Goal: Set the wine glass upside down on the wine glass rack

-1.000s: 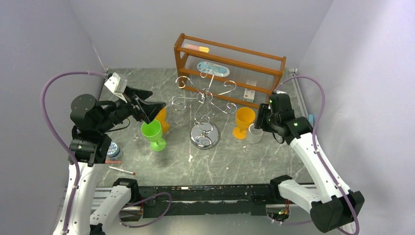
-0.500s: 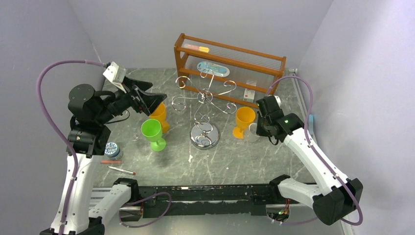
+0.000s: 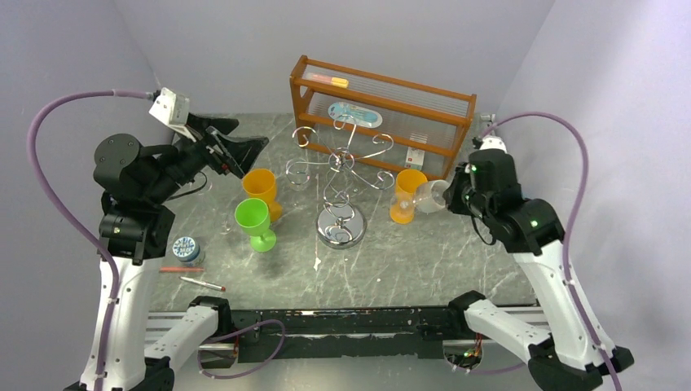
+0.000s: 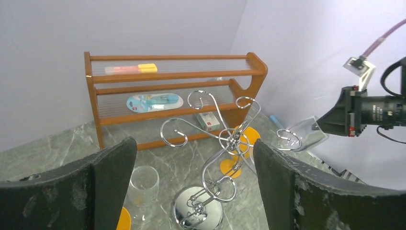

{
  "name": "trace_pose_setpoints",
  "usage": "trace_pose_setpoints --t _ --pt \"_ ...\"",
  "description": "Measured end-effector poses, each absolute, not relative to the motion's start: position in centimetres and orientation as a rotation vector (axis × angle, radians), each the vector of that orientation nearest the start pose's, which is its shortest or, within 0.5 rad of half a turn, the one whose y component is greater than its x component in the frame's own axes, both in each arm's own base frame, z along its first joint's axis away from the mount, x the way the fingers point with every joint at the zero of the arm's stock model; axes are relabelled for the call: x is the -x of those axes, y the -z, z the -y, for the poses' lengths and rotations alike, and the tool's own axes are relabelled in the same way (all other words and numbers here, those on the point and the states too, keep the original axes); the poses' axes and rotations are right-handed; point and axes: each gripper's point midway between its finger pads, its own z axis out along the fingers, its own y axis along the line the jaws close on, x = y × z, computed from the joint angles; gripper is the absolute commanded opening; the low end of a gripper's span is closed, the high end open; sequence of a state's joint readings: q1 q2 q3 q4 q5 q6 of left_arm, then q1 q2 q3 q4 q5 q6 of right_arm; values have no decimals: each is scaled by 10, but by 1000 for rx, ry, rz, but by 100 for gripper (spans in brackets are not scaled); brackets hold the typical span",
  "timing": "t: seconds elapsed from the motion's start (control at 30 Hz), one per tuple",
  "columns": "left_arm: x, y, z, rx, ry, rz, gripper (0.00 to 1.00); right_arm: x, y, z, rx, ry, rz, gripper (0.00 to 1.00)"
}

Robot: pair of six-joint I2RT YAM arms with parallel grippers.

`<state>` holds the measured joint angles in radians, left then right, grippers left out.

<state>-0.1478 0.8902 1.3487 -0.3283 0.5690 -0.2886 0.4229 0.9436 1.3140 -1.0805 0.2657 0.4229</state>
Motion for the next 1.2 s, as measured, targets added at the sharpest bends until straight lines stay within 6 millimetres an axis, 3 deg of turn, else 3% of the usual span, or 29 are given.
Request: trace_pose_setpoints --t 0.27,0.47,0.7,0.83,0.93,1.1,1.2 --pt "-240 -497 139 -327 773 -1405 96 -212 -347 -60 -190 -246 -2042 0" --pt "-238 -510 140 -285 823 -1382 97 -205 -382 -46 -268 -274 -1874 0" --pt "-249 -524 146 -210 926 -1369 96 -195 -441 -41 -326 -445 -1514 0" --pt "-262 -529 154 -159 1030 -1367 97 -199 -479 -57 -297 -593 -1335 0" --pt "-276 -528 161 -101 1136 -1368 96 -216 -495 -80 -253 -697 -1255 0" --pt "-304 -521 171 27 1309 -1373 93 -257 -494 -117 -218 -825 -1199 0" --pt "-324 -517 190 93 1414 -1380 92 -281 -488 -136 -219 -885 -1189 0"
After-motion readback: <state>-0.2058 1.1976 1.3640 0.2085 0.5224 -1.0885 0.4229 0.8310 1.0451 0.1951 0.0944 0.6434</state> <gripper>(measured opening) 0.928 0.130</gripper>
